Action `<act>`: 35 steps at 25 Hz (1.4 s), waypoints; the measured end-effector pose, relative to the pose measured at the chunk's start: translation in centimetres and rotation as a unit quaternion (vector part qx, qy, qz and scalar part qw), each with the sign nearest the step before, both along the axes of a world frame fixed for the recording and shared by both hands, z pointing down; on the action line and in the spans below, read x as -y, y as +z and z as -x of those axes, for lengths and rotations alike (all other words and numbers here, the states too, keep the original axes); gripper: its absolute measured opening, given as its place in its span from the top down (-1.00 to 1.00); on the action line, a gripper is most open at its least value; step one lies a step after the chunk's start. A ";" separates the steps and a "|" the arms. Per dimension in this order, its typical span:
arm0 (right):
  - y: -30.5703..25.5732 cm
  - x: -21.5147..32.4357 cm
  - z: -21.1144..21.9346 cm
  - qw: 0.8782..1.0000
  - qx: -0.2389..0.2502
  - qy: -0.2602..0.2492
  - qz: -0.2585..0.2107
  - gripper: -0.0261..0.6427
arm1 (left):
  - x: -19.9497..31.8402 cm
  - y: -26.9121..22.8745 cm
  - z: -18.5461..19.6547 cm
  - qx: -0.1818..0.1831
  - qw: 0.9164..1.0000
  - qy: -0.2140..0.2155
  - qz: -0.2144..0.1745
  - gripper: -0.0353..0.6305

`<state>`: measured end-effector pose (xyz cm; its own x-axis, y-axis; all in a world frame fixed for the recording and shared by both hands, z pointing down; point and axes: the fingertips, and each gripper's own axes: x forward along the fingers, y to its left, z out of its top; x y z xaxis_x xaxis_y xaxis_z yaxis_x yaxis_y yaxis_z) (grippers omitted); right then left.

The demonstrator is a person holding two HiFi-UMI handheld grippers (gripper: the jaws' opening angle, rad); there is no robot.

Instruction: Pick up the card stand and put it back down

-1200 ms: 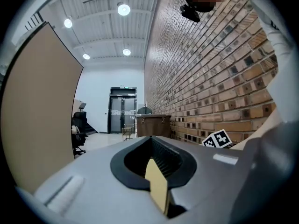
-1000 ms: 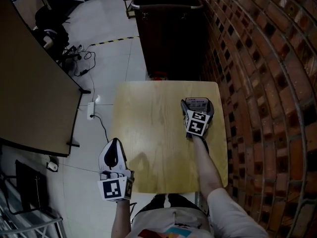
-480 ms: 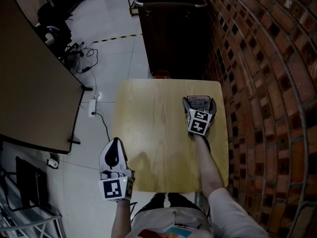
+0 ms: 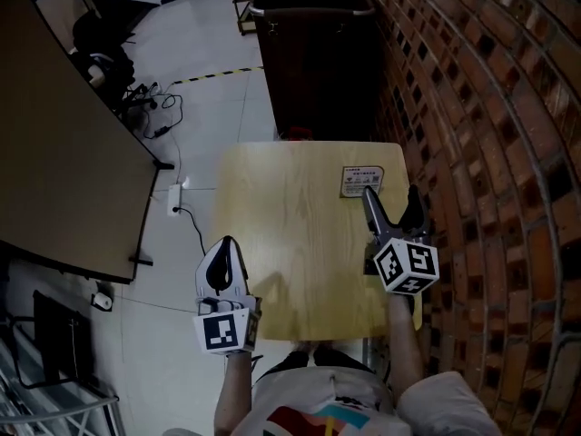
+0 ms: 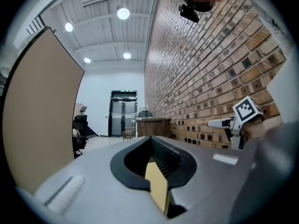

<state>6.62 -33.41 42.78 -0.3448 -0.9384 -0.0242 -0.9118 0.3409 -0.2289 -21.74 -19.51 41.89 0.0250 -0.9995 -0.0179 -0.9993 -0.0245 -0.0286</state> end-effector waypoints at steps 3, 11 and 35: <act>-3.2 -5.3 -0.7 1.000 0.028 -0.004 -0.014 -0.28 | -0.6 -1.3 -1.0 0.003 1.000 0.012 -0.017 0.89; -5.6 -14.8 -1.5 0.999 0.034 -0.028 -0.015 0.90 | -1.9 -3.5 -3.3 0.004 0.998 0.038 -0.045 0.89; -4.3 -15.3 -0.2 0.999 -0.001 -0.036 -0.005 0.90 | -3.9 -5.2 -5.5 0.002 0.995 0.075 -0.063 0.89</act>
